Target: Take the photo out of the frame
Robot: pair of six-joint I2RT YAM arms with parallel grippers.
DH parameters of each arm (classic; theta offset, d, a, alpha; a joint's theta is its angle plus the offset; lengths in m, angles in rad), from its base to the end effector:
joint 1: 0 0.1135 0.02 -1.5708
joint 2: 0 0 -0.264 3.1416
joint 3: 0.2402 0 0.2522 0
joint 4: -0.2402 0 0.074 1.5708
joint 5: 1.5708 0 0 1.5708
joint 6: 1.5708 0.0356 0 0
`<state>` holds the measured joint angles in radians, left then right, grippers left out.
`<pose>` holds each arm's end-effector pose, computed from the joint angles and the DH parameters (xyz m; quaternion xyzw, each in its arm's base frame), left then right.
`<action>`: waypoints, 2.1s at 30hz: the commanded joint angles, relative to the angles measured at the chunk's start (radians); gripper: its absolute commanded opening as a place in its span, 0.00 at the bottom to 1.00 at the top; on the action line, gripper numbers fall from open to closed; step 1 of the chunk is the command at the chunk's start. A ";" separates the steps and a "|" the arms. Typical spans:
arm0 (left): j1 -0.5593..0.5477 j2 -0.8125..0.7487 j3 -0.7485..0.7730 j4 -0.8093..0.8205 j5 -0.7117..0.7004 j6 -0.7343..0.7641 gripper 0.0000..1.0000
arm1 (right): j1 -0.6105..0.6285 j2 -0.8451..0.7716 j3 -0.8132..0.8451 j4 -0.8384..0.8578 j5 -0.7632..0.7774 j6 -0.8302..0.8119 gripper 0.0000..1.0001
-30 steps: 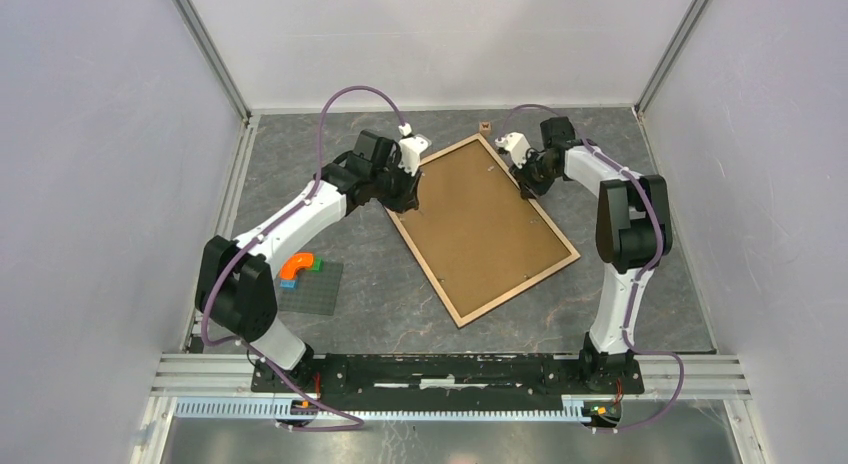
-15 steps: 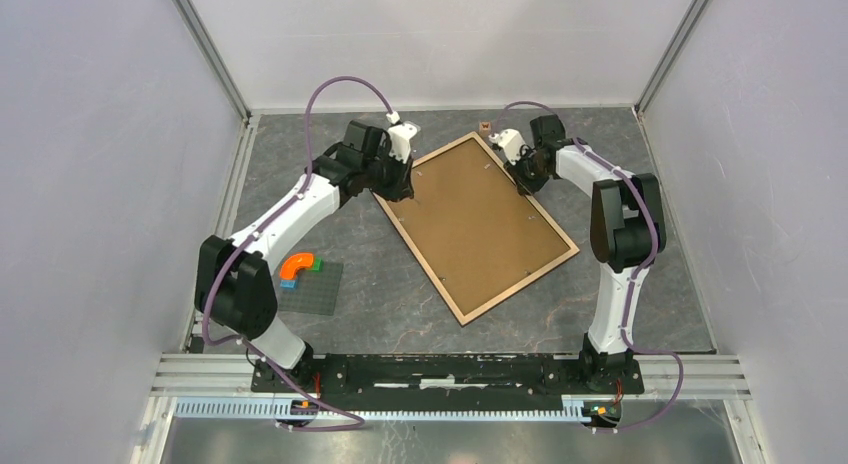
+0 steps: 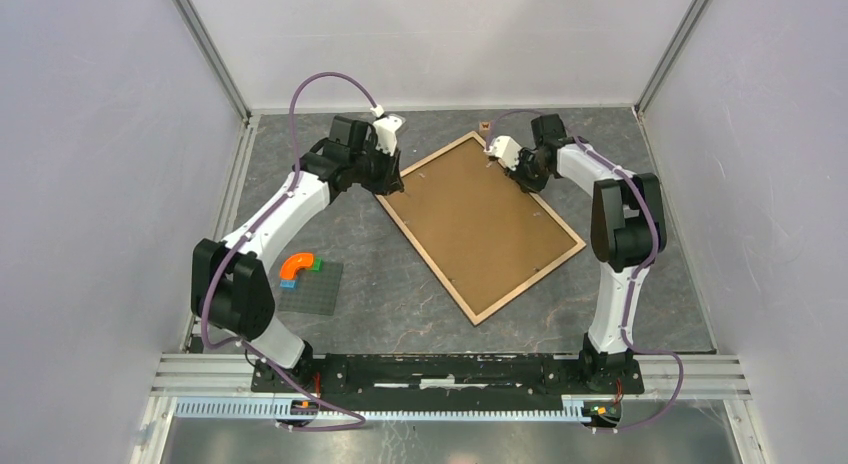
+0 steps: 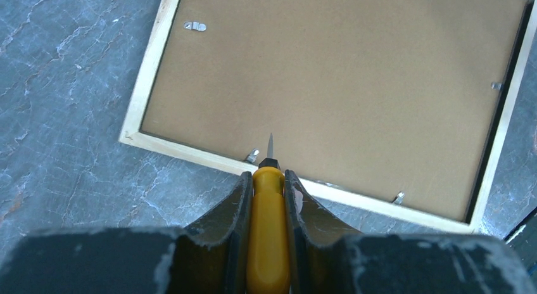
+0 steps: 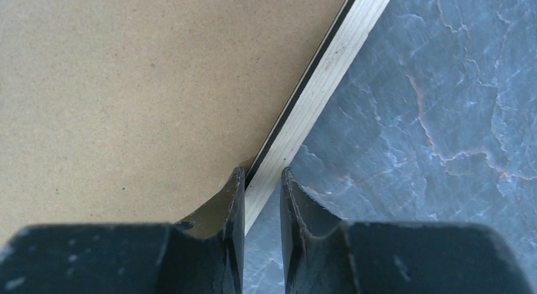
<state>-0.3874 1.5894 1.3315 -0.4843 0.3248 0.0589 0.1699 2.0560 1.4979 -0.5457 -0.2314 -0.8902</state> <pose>0.3258 -0.1452 0.3002 0.2634 0.8665 -0.2110 0.3677 0.4240 0.0810 0.1712 -0.5116 0.8203 0.0241 0.2547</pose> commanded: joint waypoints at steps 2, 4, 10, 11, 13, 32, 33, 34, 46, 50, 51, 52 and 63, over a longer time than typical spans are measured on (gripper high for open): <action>0.016 -0.056 -0.022 0.007 0.031 -0.033 0.02 | -0.028 0.114 0.103 -0.148 -0.007 -0.114 0.00; 0.020 -0.058 -0.019 0.004 0.028 -0.031 0.02 | -0.024 0.158 0.188 -0.162 -0.030 -0.030 0.01; 0.041 -0.061 -0.015 -0.006 0.031 -0.025 0.02 | -0.016 0.238 0.301 -0.182 -0.104 0.100 0.20; 0.043 -0.062 -0.014 -0.009 0.032 -0.026 0.02 | -0.010 0.245 0.300 -0.175 -0.105 0.104 0.23; 0.048 -0.060 -0.012 -0.014 0.034 -0.027 0.02 | 0.001 0.262 0.301 -0.164 -0.104 0.120 0.30; 0.076 -0.088 -0.027 -0.006 0.055 -0.047 0.02 | 0.198 0.256 0.231 -0.229 -0.201 -0.142 0.07; 0.077 -0.090 -0.032 -0.006 0.058 -0.047 0.02 | 0.207 0.252 0.230 -0.225 -0.198 -0.144 0.07; 0.075 -0.092 -0.034 -0.006 0.063 -0.044 0.02 | 0.215 0.251 0.235 -0.228 -0.197 -0.146 0.07; 0.066 -0.123 -0.077 0.007 0.159 0.072 0.02 | 0.263 0.200 0.258 -0.205 -0.327 -0.016 0.10; 0.033 -0.116 -0.078 0.010 0.168 0.125 0.02 | 0.263 0.163 0.264 -0.164 -0.361 0.070 0.19; 0.018 -0.114 -0.078 0.009 0.167 0.143 0.02 | 0.259 0.153 0.273 -0.154 -0.359 0.096 0.24; -0.001 -0.113 -0.078 0.009 0.165 0.157 0.02 | 0.248 0.138 0.284 -0.136 -0.362 0.137 0.29; -0.284 0.009 -0.014 0.134 0.088 0.157 0.02 | -0.098 -0.144 0.148 -0.104 -0.566 0.398 0.62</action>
<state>-0.5854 1.5333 1.2560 -0.4515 0.4458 0.1936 0.1997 2.0773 1.7355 -0.6388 -0.7124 -0.5728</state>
